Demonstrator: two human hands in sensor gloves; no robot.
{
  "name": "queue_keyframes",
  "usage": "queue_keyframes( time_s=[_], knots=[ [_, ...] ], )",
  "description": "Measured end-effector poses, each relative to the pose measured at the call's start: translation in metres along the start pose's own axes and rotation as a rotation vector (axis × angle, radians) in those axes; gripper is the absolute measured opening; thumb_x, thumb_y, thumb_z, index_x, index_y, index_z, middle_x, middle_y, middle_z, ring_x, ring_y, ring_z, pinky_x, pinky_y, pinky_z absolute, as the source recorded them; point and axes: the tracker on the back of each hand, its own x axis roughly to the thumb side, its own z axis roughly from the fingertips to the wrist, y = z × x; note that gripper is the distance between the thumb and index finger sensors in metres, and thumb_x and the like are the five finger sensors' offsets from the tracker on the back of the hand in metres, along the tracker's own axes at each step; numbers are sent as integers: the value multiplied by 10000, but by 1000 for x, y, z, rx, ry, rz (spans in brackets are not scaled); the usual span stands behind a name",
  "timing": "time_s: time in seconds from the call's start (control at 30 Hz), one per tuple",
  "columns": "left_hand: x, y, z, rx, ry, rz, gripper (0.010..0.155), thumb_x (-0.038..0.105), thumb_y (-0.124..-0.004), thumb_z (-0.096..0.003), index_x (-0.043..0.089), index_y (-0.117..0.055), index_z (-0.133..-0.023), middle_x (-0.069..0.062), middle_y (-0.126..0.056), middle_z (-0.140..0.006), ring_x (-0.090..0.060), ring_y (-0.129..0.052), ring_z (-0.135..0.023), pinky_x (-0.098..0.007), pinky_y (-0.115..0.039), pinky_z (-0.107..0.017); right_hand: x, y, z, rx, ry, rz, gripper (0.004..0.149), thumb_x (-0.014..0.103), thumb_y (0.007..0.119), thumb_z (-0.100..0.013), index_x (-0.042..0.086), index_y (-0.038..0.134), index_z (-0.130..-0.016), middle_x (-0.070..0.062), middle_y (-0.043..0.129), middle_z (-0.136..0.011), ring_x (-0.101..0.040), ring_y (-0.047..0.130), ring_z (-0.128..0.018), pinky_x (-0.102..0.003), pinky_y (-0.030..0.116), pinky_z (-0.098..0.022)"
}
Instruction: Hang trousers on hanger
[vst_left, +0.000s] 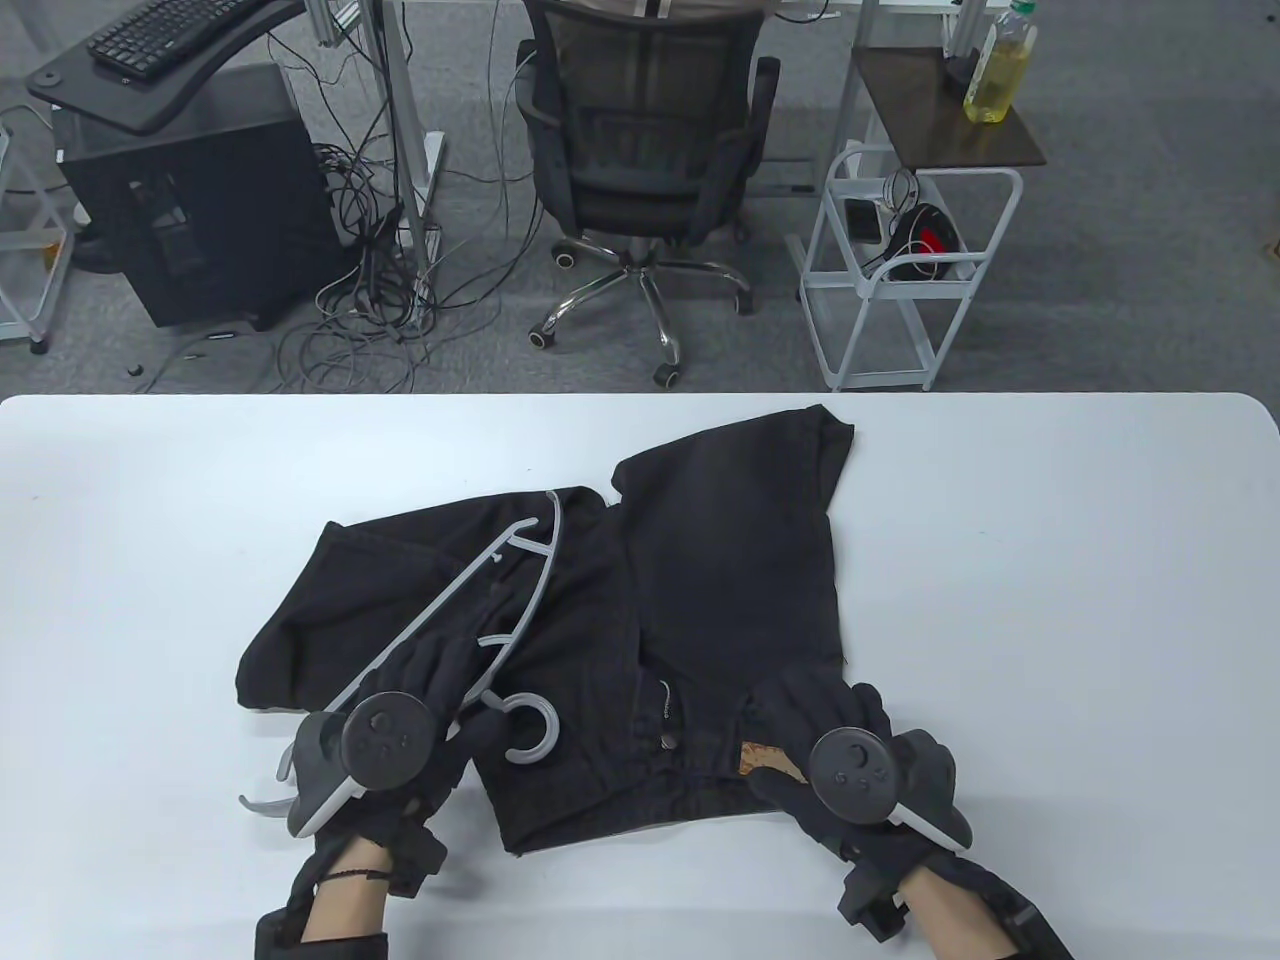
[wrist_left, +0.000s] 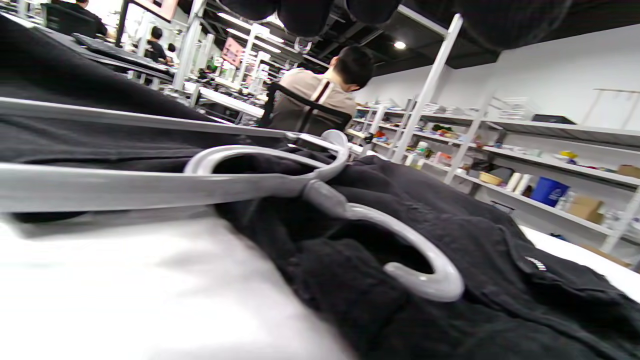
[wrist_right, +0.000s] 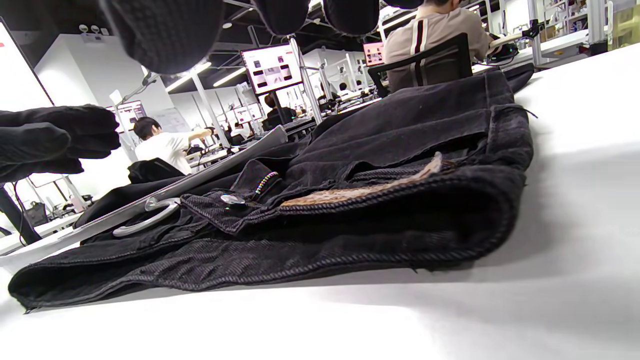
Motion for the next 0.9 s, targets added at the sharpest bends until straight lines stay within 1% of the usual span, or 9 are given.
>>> queue_keyframes(
  time_s=[0.07,0.13,0.23,0.43,0.6,0.67,0.77,0.83,0.9],
  knots=[
    [-8,0,0,7,98,-33,782,606,-649,-506,209,-387,-1127,-124,-451,-1177,-437,-463,-1067,-651,-467,-706,0,0,0,3,1,1,767,564,720,-416,305,429,-1077,-56,389,-1191,-328,329,-1098,-570,253,-761],
    [-15,-1,0,10,159,-43,784,604,-651,-507,200,-391,-1126,-132,-465,-1171,-444,-485,-1057,-650,-485,-699,1,1,0,8,1,1,767,564,720,-416,305,430,-1077,-55,389,-1191,-328,329,-1098,-570,252,-760],
    [-25,-4,0,-19,240,-30,791,600,-663,-506,190,-393,-1125,-142,-465,-1168,-453,-497,-1048,-653,-494,-693,1,1,-1,19,1,9,768,564,719,-416,305,428,-1078,-57,387,-1192,-328,328,-1099,-570,251,-761],
    [-35,-10,-2,-65,344,-66,819,596,-692,-498,172,-380,-1125,-155,-506,-1152,-459,-584,-1002,-639,-549,-676,2,3,-2,37,-1,11,770,565,718,-414,303,428,-1078,-57,386,-1192,-329,327,-1098,-570,251,-761],
    [-44,-18,-4,-137,389,-59,825,581,-717,-491,150,-397,-1118,-152,-608,-1105,-440,-685,-937,-620,-605,-654,3,3,-2,44,0,13,768,566,717,-416,304,429,-1078,-59,386,-1192,-331,329,-1097,-570,251,-761],
    [-46,-21,-5,-164,404,-63,827,574,-729,-488,145,-404,-1116,-147,-621,-1094,-429,-688,-933,-615,-612,-652,3,4,-2,46,0,14,769,566,717,-415,303,429,-1078,-59,389,-1191,-331,330,-1097,-570,252,-761],
    [-49,-24,-7,-176,416,-73,827,550,-769,-475,136,-435,-1108,-134,-639,-1079,-412,-701,-923,-607,-628,-646,3,4,-2,47,2,15,768,566,716,-416,302,430,-1078,-60,390,-1190,-333,333,-1097,-571,255,-760],
    [-50,-27,-9,-209,415,-88,835,549,-789,-464,141,-444,-1106,-127,-623,-1082,-409,-686,-924,-603,-626,-649,3,4,-3,50,5,13,768,565,717,-416,300,432,-1078,-59,392,-1190,-332,334,-1097,-570,255,-760],
    [-48,-29,-11,-220,411,-136,832,537,-805,-457,138,-463,-1101,-125,-617,-1079,-404,-684,-916,-602,-634,-647,2,4,-3,57,8,11,767,565,717,-416,300,433,-1078,-60,392,-1190,-332,335,-1097,-571,256,-761]
  ],
)
